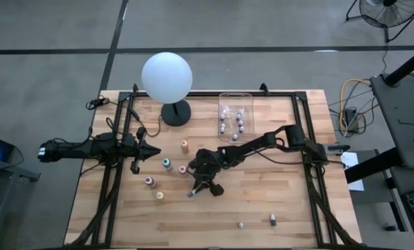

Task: Pick & Place food coloring
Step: Put the small black food coloring bottle into the transparent bin

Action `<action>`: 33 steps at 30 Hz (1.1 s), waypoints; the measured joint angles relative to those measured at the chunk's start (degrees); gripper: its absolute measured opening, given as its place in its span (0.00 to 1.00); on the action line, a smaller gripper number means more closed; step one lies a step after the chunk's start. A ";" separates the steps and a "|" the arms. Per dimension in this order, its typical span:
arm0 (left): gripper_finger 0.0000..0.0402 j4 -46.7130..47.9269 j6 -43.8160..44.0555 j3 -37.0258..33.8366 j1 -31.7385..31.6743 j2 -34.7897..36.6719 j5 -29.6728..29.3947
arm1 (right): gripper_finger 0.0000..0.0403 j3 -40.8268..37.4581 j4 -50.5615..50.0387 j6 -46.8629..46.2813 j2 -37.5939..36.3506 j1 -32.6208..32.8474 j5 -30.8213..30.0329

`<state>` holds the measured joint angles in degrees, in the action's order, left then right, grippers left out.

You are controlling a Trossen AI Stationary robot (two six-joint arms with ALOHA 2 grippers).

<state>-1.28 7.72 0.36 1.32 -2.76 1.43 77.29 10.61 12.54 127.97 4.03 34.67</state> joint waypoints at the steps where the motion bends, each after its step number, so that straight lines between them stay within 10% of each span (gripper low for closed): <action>1: 0.00 0.00 0.00 -0.02 0.00 0.00 0.00 | 0.12 0.05 -1.38 0.79 -0.60 -0.06 -0.02; 17: 0.00 0.00 0.01 -0.01 0.00 0.00 0.00 | 0.12 0.02 -27.09 12.86 -15.70 -2.61 -0.55; 33: 0.00 0.00 -0.01 -0.01 0.01 0.00 0.00 | 0.12 1.20 -49.08 34.83 -31.92 -7.59 -16.76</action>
<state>-1.28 7.70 0.35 1.33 -2.76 1.43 78.49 -38.48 47.37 96.05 -3.56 17.92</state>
